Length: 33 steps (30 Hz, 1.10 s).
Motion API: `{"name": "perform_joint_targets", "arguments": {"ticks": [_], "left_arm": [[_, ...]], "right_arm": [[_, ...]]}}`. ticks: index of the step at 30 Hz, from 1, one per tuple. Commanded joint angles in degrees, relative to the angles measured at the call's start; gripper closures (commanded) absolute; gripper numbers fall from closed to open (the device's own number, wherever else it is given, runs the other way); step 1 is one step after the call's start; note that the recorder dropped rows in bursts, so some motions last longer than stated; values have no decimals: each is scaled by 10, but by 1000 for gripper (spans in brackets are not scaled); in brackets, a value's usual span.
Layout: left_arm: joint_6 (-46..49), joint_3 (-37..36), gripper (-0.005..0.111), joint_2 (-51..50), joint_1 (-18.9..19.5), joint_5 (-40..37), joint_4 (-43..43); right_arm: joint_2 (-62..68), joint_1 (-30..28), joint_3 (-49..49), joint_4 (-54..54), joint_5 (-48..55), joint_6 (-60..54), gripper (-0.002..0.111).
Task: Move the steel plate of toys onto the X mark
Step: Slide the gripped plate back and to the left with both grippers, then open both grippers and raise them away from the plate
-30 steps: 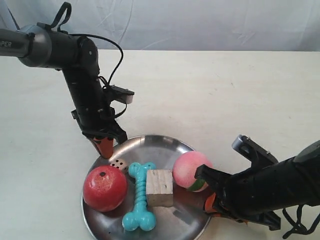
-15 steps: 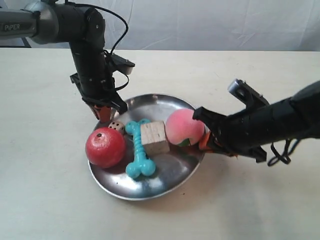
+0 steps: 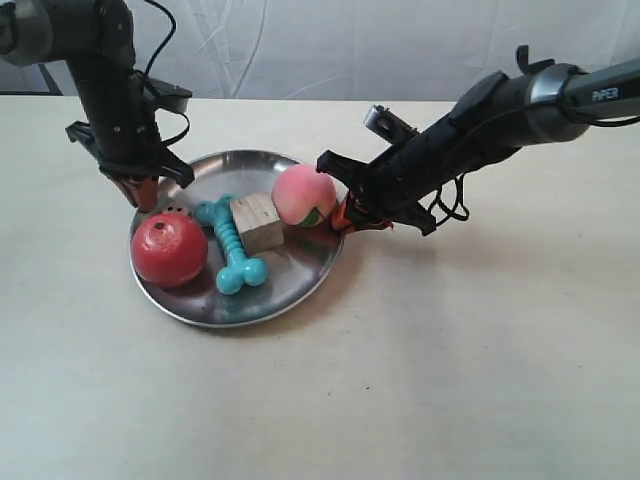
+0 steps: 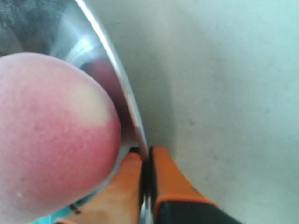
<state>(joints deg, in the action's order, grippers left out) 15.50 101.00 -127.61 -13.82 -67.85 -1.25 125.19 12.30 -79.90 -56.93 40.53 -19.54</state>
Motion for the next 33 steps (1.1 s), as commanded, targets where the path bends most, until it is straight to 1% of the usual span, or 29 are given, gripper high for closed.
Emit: {"name": "perform_joint_targets", "arguments": {"ticks": [1, 2, 4, 6, 7, 9, 12, 13, 14, 16, 21, 23, 26, 29, 33], "left_arm": [[13, 5, 107, -25, -11, -21, -75], [13, 5, 107, -29, -11, -21, -75], [8, 6, 107, -32, -11, -21, -73], [-19, 8, 107, -32, -11, -21, -50], [-30, 8, 107, -32, -11, -21, -32], [-56, 11, 107, -31, -11, -21, -1], [-72, 11, 107, -30, -11, -21, 18], [-76, 11, 107, -30, -11, -21, 19], [-80, 11, 106, -29, -11, -21, 19], [-81, 11, 102, -27, -11, -21, 19], [-109, 13, 85, -17, -11, -21, 49], [-109, 13, 77, -12, -11, -21, 55], [-109, 13, 67, -3, -11, -21, 71], [-110, 13, 61, 11, -11, -21, 103], [-128, 13, 61, 49, -11, -21, 136]], "right_arm": [[36, 3, -74, 121, -2, 116, 109], [41, 3, -81, 153, -5, 130, 109], [44, 3, -89, 185, -5, 136, 109], [44, 3, -89, 192, -6, 133, 109], [44, 3, -89, 192, -5, 120, 107], [44, 3, -89, 191, -1, 102, 97], [44, 3, -89, 189, 2, 101, 68], [44, 3, -89, 190, 3, 101, 60], [44, 3, -89, 191, 12, 101, 57], [44, 3, -89, 195, 17, 101, 58], [44, 3, -89, 194, 23, 102, 72], [44, 3, -89, 194, 30, 102, 72], [43, 3, -89, 195, 45, 102, 72], [30, -1, -89, 233, 60, 102, 72], [-15, -12, -89, 282, 41, 127, 75]]}}
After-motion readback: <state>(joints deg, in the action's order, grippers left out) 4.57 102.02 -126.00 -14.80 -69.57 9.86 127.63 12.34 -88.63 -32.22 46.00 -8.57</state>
